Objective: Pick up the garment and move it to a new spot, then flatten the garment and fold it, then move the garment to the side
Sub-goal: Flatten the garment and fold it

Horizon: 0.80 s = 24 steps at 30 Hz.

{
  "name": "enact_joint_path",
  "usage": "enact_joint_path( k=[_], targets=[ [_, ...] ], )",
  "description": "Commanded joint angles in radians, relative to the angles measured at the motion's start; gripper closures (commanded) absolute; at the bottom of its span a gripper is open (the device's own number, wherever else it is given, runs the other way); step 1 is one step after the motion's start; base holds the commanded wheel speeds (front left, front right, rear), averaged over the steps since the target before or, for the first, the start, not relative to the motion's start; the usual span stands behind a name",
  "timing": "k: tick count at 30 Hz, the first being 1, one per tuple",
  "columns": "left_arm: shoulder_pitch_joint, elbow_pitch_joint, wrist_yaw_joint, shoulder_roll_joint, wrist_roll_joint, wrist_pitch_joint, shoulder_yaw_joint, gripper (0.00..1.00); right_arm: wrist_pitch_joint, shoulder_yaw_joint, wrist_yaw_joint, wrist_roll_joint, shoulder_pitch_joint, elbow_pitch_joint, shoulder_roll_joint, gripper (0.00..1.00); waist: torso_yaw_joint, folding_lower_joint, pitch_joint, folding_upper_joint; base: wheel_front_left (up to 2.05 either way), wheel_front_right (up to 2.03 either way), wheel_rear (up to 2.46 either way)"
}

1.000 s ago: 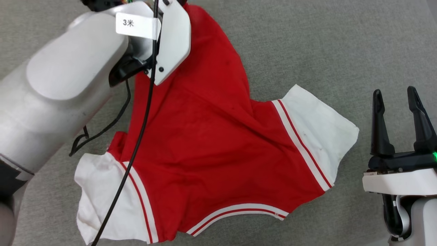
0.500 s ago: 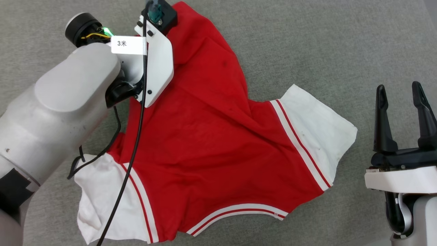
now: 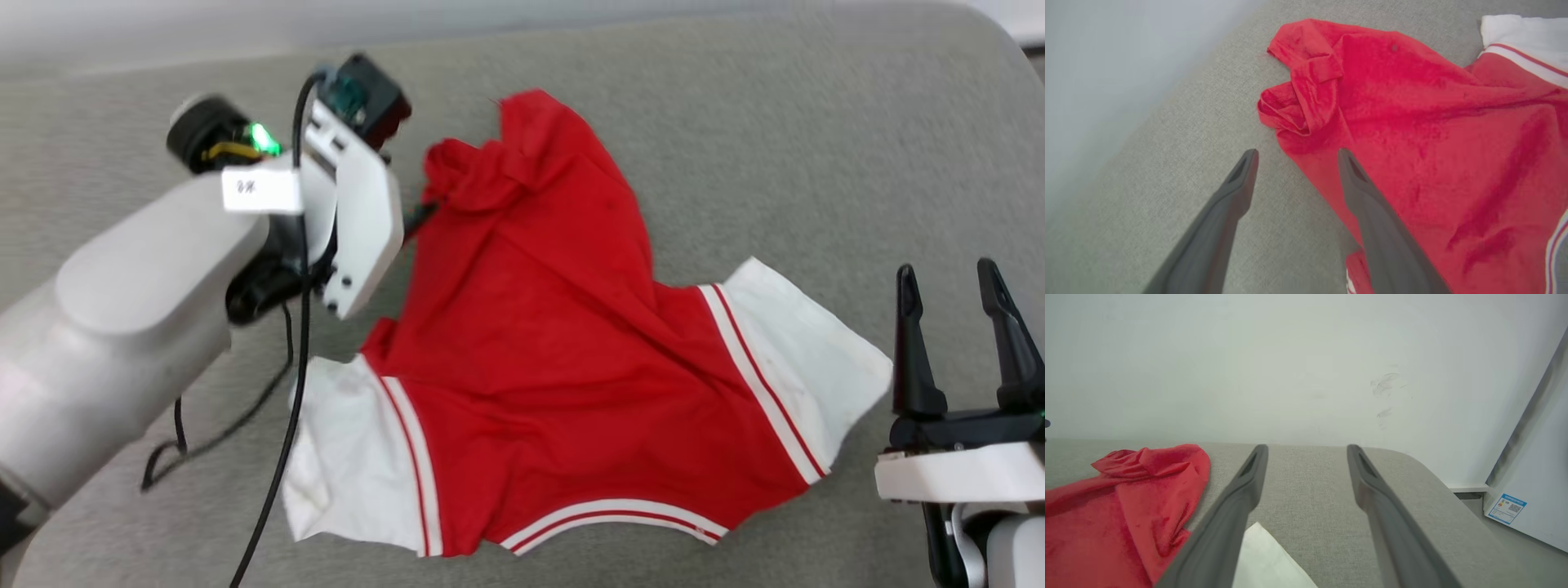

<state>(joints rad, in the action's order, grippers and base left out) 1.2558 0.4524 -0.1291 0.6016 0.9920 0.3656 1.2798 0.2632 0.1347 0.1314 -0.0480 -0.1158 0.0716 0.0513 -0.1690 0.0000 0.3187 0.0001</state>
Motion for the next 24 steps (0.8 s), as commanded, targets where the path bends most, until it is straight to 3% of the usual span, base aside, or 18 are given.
enact_joint_path(
  k=[1,7,13,24],
  targets=[
    [-0.043,-0.037,0.000,0.021,0.025,0.004,0.000,0.00,0.002,0.003,-0.001,0.008,0.020,-0.003,-0.002,0.00,0.059,0.0000,-0.061,-0.0001,0.00,0.00,0.00],
    [-0.135,-0.180,0.034,0.106,0.069,0.027,0.000,0.00,0.002,0.006,-0.001,0.012,0.049,-0.009,-0.002,0.00,0.111,0.0000,-0.119,-0.0001,0.00,0.00,0.00],
    [-0.213,-0.304,0.055,0.163,0.117,0.114,0.000,0.00,0.002,0.007,-0.001,0.016,0.075,-0.020,-0.002,0.00,0.145,0.0000,-0.160,-0.0001,0.00,0.00,0.00],
    [-0.347,-0.354,0.040,0.183,0.082,0.300,0.001,0.00,0.002,-0.009,-0.001,0.017,0.061,-0.025,-0.002,0.00,0.138,0.0000,-0.164,-0.0001,0.00,0.00,0.00]
  ],
)
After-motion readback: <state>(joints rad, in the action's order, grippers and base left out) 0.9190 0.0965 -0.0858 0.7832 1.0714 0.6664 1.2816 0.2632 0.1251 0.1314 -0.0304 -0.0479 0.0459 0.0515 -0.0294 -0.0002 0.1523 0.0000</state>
